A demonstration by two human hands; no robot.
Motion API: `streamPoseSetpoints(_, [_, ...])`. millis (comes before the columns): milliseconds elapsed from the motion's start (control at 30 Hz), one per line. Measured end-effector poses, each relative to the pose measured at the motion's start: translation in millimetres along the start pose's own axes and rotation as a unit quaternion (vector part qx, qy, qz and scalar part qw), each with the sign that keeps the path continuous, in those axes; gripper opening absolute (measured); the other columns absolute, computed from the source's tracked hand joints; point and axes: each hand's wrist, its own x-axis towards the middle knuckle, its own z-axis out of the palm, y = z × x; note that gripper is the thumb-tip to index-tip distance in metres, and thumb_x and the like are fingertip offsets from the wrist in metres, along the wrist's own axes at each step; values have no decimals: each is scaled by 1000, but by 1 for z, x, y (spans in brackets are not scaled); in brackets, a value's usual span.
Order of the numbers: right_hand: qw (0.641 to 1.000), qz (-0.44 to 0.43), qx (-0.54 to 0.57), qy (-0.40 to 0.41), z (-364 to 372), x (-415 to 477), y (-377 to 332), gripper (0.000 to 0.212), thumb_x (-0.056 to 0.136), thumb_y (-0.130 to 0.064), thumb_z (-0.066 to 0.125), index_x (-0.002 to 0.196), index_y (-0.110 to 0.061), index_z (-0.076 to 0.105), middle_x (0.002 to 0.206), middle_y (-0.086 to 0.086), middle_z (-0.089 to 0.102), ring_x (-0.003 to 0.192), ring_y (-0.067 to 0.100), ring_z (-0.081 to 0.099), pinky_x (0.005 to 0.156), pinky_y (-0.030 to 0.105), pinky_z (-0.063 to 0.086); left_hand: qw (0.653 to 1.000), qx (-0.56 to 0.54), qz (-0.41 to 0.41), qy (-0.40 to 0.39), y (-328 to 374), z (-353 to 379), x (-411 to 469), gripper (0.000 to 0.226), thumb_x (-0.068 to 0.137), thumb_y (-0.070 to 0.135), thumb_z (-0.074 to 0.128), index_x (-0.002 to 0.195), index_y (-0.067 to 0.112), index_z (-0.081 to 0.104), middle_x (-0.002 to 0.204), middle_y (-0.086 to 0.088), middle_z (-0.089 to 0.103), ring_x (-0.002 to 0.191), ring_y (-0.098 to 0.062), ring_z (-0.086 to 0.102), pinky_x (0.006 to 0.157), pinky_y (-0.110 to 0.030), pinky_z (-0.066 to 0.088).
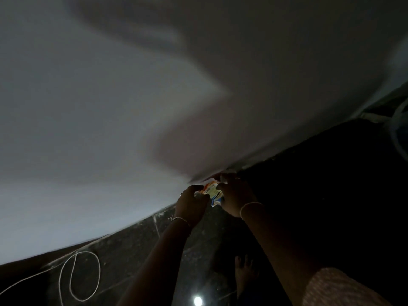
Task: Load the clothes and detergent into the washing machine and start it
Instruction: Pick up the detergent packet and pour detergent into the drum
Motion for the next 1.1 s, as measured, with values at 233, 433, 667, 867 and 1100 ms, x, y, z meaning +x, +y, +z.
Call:
streamPoseSetpoints(233, [999, 23, 14, 39, 5, -2, 9, 30, 93, -14, 51, 122, -8, 57, 133, 13, 53, 121, 32, 50, 102, 39, 41, 1000, -12, -27, -2, -15, 10, 5, 41, 90, 23, 60, 129, 14, 52, 124, -13, 61, 101, -31, 63, 77, -32, 50])
streamPoseSetpoints(433, [994, 33, 91, 55, -8, -30, 15, 37, 92, -19, 54, 129, -15, 53, 138, 8, 50, 129, 25, 42, 105, 29, 39, 1000, -17, -22, -9, -6, 18, -14, 51, 89, 22, 64, 134, 9, 46, 138, -12, 51, 116, -25, 55, 98, -39, 47])
streamPoseSetpoints(667, [989, 27, 129, 71, -61, -99, 7, 27, 82, -30, 64, 105, -18, 73, 119, 13, 64, 119, 28, 51, 106, 30, 35, 999, -44, -14, -17, 27, 13, -64, 55, 88, 15, 62, 137, 6, 41, 140, -14, 48, 122, -29, 51, 101, -38, 43])
streamPoseSetpoints(867, [970, 23, 199, 135, -120, -190, -12, 26, 79, -30, 56, 86, -17, 77, 88, 10, 74, 84, 26, 68, 84, 26, 51, 990, -137, -22, -27, 47, 7, -133, 28, 83, 24, 63, 88, -3, 63, 78, -27, 66, 72, -30, 66, 50, -22, 41])
streamPoseSetpoints(1100, [949, -21, 197, 247, -211, -309, -62, 15, 85, -16, 65, 84, -28, 75, 105, 5, 67, 94, 17, 65, 82, 23, 56, 936, -333, -52, -100, 70, -35, -273, 30, 98, 24, 48, 115, 1, 57, 95, -14, 62, 77, -25, 56, 82, -40, 49])
